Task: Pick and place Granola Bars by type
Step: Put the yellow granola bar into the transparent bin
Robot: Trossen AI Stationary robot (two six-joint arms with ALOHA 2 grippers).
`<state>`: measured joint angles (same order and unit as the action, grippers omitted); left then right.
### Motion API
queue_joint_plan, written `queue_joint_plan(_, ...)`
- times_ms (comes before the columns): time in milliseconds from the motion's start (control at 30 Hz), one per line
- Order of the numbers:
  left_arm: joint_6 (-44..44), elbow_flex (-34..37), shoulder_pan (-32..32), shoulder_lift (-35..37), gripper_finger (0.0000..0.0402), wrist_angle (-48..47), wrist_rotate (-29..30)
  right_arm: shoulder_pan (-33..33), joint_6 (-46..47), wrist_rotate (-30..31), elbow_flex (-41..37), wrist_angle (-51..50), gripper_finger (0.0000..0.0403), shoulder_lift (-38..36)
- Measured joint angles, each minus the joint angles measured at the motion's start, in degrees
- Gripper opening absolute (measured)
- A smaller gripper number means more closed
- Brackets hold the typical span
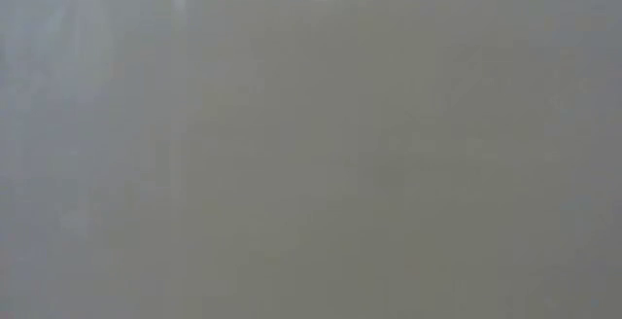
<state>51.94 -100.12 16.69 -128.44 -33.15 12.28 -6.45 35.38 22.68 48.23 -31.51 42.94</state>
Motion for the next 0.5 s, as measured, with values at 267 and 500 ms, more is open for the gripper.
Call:
queue_joint_plan(267,-1.0,-0.9,0.0,0.0,0.0057,-1.6,-0.7,0.0,0.0,0.8,0.0,0.0,0.0008,0.0)
queue_joint_plan(500,-2.4,-1.3,0.1,0.0,0.0057,-2.2,-0.6,0.0,0.0,1.4,0.0,0.0,0.0008,0.0)
